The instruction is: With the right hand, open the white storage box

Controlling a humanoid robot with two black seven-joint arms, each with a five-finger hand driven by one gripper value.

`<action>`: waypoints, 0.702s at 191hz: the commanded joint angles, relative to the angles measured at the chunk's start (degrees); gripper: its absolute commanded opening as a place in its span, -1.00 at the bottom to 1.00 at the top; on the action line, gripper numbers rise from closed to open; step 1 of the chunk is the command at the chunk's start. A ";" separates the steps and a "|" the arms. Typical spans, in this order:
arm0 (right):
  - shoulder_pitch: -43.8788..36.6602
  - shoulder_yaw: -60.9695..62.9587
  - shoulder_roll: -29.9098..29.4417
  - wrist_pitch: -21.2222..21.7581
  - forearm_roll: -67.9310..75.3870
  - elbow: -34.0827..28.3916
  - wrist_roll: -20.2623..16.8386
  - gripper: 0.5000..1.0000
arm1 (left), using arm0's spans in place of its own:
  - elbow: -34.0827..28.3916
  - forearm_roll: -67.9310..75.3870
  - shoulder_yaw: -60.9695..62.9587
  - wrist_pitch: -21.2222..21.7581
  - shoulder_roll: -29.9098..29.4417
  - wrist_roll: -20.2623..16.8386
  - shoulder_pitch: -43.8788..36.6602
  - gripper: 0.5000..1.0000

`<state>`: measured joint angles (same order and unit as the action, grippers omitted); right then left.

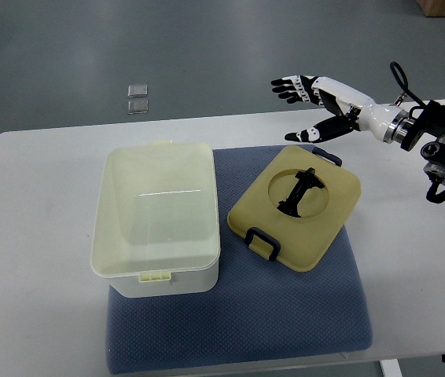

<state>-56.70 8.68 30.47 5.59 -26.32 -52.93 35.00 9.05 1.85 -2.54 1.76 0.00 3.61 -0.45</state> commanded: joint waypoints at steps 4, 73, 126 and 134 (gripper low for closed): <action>2.83 3.80 -2.96 -0.05 9.09 2.13 0.00 0.43 | 0.00 0.00 -0.01 0.00 0.00 0.00 0.01 1.00; 5.46 6.00 -4.98 -2.42 34.58 6.26 -3.01 0.43 | 0.00 0.00 0.08 0.00 0.00 0.00 0.01 1.00; 5.90 6.17 -5.68 -3.13 44.25 7.58 -6.78 0.72 | 0.09 0.00 -0.01 0.00 0.00 0.00 0.01 1.00; 6.43 6.26 -6.30 -2.95 44.25 8.90 -6.61 0.72 | 0.00 0.00 -0.01 0.00 0.00 0.00 0.01 1.00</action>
<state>-50.94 14.77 25.13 2.47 17.67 -46.01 28.01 9.06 1.85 -2.52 1.76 0.00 3.60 -0.42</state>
